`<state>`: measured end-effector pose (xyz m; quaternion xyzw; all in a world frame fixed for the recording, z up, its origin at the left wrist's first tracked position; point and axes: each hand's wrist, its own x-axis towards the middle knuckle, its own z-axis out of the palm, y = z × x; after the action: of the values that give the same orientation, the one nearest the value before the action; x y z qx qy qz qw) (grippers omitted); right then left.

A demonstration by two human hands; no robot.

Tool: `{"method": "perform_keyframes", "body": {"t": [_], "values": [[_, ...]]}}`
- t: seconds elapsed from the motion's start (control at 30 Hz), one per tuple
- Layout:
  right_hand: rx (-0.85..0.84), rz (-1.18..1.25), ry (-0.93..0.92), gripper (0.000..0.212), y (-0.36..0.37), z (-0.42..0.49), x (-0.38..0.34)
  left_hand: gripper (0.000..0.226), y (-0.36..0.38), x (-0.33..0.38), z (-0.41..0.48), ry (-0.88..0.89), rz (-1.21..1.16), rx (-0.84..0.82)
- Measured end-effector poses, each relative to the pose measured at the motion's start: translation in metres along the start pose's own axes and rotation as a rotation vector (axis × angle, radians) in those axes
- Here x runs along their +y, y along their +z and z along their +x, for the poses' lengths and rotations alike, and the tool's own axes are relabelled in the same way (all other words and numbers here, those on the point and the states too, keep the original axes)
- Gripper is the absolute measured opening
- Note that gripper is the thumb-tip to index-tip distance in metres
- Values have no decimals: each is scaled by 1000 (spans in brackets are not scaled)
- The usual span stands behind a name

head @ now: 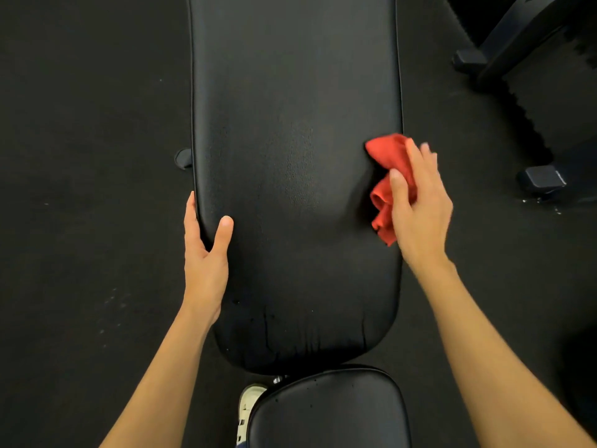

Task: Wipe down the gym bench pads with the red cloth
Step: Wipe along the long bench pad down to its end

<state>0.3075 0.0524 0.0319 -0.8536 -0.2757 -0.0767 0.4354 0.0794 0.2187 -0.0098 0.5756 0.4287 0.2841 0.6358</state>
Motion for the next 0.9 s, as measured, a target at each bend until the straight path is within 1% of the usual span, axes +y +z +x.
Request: {"method": "perform_keyframes", "body": {"t": [0.07,0.13,0.2,0.37,0.43,0.5,0.57,0.67,0.77,0.9], "values": [[-47,4,3,45,15,10,0,68,0,0,0,2,-1,-3],[-44,13,8,45,25,-6,4,67,0,0,0,1,0,0],[-19,-39,-13,43,28,-35,12,66,0,1,0,3,1,0],[-132,-219,-80,48,12,-121,40,66,-4,2,-1,-6,-4,-31],[-180,-222,-17,55,3,-151,46,66,-5,2,-2,-16,-9,-42],[-193,-223,47,58,-1,-166,46,67,-6,2,-2,-30,-14,-49],[-140,-172,131,56,3,-159,40,68,-7,3,-1,-35,-11,-56],[15,-87,208,48,16,-122,22,68,-7,4,0,-39,-10,-68],[85,-45,113,42,23,-71,5,68,-7,5,-1,-36,-16,-72],[87,-18,-68,39,29,15,-22,68,-7,4,-1,-37,-2,-76]]}}
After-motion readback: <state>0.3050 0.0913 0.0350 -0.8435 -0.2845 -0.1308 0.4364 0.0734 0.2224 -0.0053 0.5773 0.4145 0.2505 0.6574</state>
